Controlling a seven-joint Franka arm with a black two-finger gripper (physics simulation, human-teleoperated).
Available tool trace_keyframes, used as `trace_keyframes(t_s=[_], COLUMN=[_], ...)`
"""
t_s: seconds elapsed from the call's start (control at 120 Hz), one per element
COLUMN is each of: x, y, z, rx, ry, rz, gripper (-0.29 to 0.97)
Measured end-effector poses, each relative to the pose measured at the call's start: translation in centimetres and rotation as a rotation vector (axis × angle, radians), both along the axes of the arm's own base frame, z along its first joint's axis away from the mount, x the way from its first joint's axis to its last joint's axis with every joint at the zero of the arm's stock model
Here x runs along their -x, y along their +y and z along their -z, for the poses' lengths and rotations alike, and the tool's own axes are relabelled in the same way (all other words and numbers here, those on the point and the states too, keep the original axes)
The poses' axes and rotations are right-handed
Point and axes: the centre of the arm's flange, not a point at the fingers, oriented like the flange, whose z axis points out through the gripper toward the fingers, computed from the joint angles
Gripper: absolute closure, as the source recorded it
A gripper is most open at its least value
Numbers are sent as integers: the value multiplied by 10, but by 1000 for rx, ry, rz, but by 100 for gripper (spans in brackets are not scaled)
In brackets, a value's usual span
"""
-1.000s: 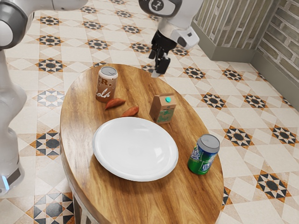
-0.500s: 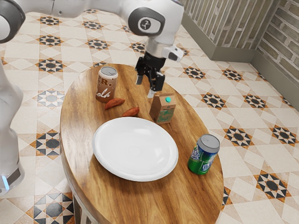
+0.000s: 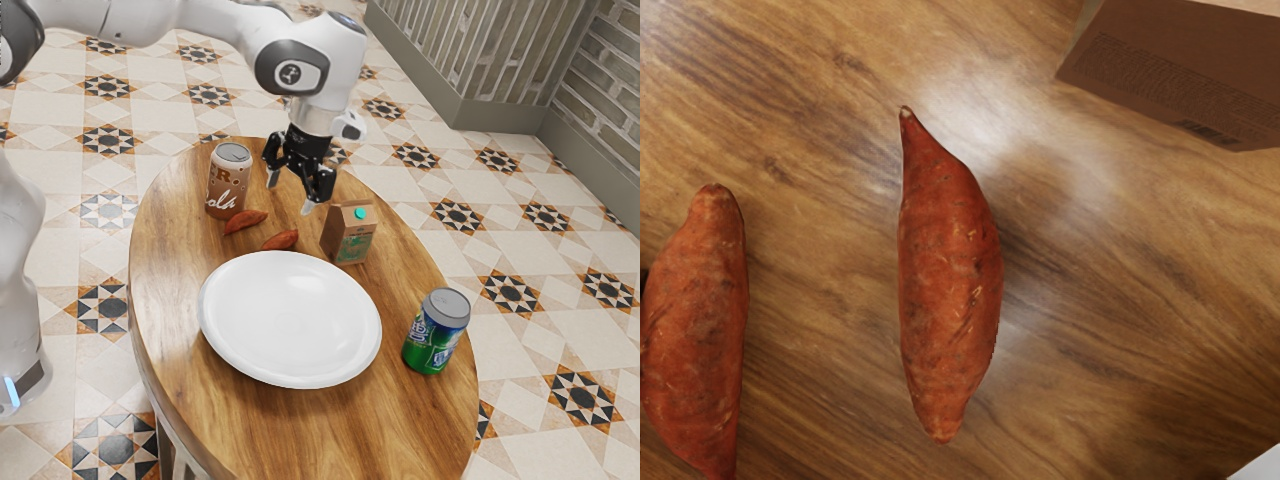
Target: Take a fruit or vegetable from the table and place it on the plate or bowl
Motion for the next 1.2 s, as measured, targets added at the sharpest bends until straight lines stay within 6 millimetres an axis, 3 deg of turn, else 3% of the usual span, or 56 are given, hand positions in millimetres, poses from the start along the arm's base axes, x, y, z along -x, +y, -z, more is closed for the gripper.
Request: trace_keyframes(t_s=[0.208,0.7,0.933,1.2], x=[-10,-27,-31,-29], y=[9,28,37,34], z=[34,84,93,105], rx=[-21,-20,-27,-29], ry=[18,51,44,61], rz=[-88,-248,-295,-310], gripper=[0,0,0,0])
